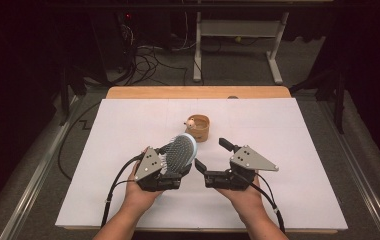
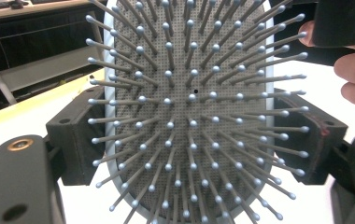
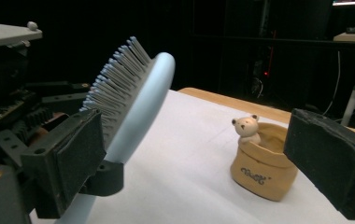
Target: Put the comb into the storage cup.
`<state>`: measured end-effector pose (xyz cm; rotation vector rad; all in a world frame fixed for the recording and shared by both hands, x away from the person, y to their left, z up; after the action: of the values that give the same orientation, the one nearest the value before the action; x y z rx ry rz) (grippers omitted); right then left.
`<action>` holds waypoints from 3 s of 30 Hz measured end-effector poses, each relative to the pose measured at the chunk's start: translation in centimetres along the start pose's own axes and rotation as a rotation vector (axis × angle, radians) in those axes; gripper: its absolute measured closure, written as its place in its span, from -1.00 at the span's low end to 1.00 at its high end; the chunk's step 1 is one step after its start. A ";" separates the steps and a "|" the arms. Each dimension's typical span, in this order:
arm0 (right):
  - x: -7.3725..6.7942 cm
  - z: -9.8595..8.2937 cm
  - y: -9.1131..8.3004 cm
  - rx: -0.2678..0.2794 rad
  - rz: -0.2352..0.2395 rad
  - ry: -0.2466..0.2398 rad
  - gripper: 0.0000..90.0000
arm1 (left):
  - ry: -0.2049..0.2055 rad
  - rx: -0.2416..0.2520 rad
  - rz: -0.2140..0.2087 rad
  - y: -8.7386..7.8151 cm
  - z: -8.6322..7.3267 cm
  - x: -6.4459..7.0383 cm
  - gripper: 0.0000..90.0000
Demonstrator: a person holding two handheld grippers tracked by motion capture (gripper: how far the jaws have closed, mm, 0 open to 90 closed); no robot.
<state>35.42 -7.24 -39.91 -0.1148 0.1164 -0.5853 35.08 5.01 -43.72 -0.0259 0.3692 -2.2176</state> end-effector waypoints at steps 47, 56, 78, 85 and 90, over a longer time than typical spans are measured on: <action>-1.7 1.6 3.2 0.015 0.117 0.103 -0.34 | 0.028 0.005 -0.028 -0.1 0.4 1.9 -0.55; -2.2 2.0 3.4 0.015 0.162 0.128 -0.09 | 0.024 0.013 -0.019 -0.2 0.6 1.7 -0.55; -1.7 2.1 3.4 0.014 0.174 0.244 0.17 | 0.028 0.004 -0.009 -0.1 0.6 1.5 -0.55; -1.8 2.2 3.3 0.006 0.151 0.242 0.23 | 0.027 0.003 -0.009 -0.2 0.6 1.6 -0.55; -1.9 2.3 3.4 0.001 0.137 0.235 0.23 | 0.027 0.003 -0.010 -0.2 0.6 1.5 -0.55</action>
<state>36.00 -3.22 -38.00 -0.0360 0.3488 -0.4601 34.05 3.80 -43.28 0.0038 0.3819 -2.2300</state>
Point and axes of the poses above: each handheld gripper's, and its own axes: y roughly forward along the jaws, z roughly out of its top, x roughly to its right, the point moved 9 cm from there along y, roughly forward along the jaws, and after that the axes turned 12 degrees about z, right-handed, at the moved point
